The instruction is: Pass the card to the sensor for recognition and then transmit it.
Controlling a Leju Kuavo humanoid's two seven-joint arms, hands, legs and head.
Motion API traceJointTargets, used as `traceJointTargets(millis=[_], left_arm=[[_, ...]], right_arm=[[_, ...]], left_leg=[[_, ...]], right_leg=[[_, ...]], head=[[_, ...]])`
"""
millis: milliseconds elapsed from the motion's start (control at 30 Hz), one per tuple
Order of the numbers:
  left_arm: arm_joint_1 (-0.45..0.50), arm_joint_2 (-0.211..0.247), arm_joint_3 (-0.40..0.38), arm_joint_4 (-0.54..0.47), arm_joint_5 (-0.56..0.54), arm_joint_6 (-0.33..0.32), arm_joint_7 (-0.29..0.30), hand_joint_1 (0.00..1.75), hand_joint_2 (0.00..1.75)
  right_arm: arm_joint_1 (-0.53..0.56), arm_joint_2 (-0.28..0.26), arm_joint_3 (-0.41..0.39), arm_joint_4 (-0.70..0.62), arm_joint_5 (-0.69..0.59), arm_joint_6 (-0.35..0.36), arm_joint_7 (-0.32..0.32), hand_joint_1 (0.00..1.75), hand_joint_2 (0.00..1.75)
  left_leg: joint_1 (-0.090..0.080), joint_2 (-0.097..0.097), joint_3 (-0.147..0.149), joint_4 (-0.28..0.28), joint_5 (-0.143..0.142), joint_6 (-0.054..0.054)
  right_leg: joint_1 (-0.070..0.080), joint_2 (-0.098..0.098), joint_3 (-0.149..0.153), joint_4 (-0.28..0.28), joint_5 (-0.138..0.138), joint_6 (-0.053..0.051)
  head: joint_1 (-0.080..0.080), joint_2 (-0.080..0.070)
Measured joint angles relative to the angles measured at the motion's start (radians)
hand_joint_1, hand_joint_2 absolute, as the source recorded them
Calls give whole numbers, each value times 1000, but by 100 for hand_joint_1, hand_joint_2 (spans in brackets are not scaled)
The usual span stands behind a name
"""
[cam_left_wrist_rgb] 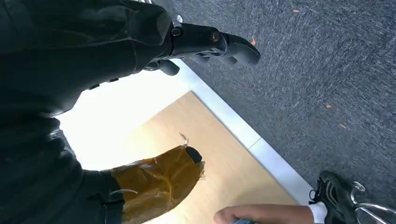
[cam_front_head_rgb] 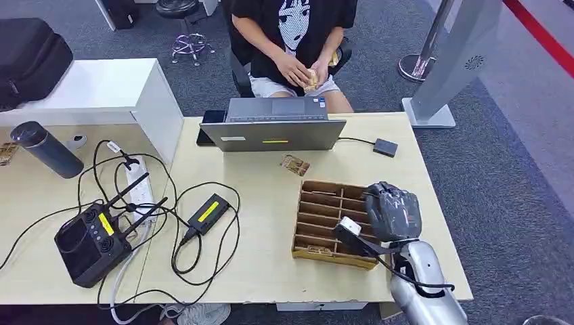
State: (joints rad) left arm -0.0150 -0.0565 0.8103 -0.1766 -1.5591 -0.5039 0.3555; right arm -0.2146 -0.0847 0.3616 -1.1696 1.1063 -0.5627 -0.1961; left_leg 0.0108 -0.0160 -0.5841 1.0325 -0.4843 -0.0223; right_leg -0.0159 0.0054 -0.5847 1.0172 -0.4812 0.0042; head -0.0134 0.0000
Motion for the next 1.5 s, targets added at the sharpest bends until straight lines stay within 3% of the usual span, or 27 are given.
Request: traceJointTargets(millis=[900, 1200, 1333, 1500], left_arm=[[0, 0, 0, 0, 0, 2, -2, 0, 175], [1, 0, 0, 0, 5, 6, -3, 0, 175], [4, 0, 0, 0, 6, 9, -17, 0, 175], [7, 3, 0, 0, 0, 8, -35, 0, 175]], right_arm=[[-1, 0, -4, -69, 13, -40, -16, 175, 175], [18, -2, -12, -194, -33, -63, -26, 175, 175], [16, -2, -11, -264, -211, 23, -99, 175, 175], [-40, 13, 28, -291, -233, 112, -106, 175, 175]], left_leg=[[0, 0, 0, 0, 0, 0], [0, 0, 0, 0, 0, 0], [0, 0, 0, 0, 0, 0], [0, 0, 0, 0, 0, 0]], right_leg=[[0, 0, 0, 0, 0, 0], [0, 0, 0, 0, 0, 0], [0, 0, 0, 0, 0, 0], [0, 0, 1, 1, 0, 0]], head=[[0, 0], [0, 0], [0, 0], [0, 0]])
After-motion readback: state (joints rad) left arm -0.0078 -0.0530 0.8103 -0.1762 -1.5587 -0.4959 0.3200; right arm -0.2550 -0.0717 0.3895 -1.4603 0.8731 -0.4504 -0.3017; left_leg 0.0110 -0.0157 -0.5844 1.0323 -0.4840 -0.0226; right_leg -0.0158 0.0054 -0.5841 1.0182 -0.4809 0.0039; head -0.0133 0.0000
